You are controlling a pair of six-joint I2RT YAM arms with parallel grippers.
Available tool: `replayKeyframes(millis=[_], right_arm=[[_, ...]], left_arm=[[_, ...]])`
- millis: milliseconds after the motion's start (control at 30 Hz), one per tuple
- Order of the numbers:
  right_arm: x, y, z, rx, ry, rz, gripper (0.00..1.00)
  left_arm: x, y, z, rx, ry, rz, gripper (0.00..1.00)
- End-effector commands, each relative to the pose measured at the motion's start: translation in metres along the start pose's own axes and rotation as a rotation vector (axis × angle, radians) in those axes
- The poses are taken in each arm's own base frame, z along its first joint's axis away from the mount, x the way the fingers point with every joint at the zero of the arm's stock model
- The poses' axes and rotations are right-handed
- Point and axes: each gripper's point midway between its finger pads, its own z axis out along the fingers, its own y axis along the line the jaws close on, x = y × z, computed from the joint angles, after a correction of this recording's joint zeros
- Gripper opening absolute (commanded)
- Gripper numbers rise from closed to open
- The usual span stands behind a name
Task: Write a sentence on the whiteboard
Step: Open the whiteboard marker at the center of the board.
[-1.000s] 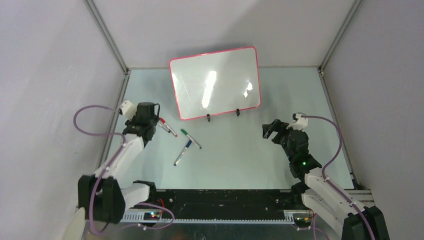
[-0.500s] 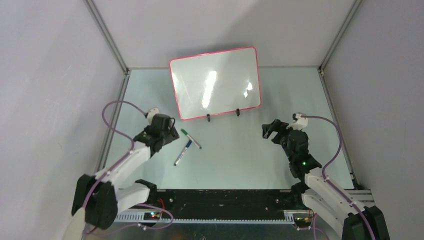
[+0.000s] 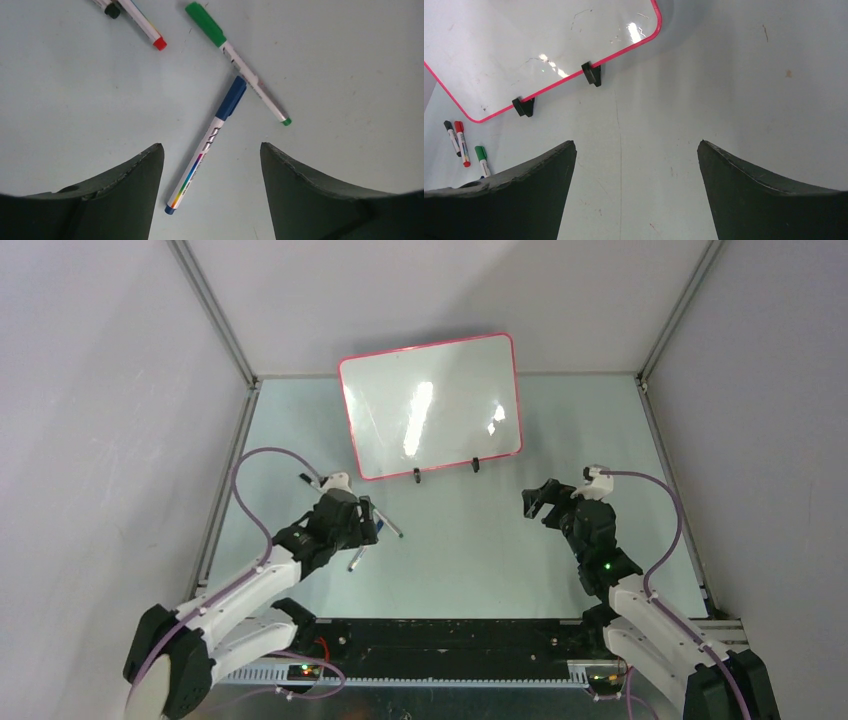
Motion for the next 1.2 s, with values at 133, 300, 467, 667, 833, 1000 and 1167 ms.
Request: replayKeyframes(millis=[133, 300, 467, 667, 833, 1000, 1167], right_arm=[[-0.026, 0.018, 0.0, -0.049, -0.069, 0.02, 0.95], [-0.027, 0.018, 0.0, -0.051, -0.071, 0.02, 0.95], [-0.027, 0.02, -0.001, -0.058, -0.07, 0.021, 0.95], [-0.024, 0.033, -0.004, -0.131, -0.043, 0.027, 0.94], [-0.017, 0.067, -0.012, -0.292, -0.018, -0.021, 0.93], [-0.005, 0.113, -0.029, -0.496, 0.004, -0.099, 0.94], [0.007, 0.153, -0.053, -0.67, 0.016, -0.141, 0.95]], left_arm=[[0.022, 0.002, 0.015, -0.064, 0.121, 0.089, 0.74], [0.037, 0.009, 0.027, -0.147, 0.22, 0.123, 0.52], [0.044, 0.002, 0.03, -0.152, 0.263, 0.151, 0.24], [0.034, -0.03, 0.013, 0.001, 0.213, 0.068, 0.0], [0.013, -0.059, -0.009, 0.142, 0.138, -0.087, 0.0], [-0.027, -0.101, -0.037, 0.435, -0.064, -0.371, 0.0], [-0.056, -0.121, -0.054, 0.621, -0.187, -0.678, 0.0]])
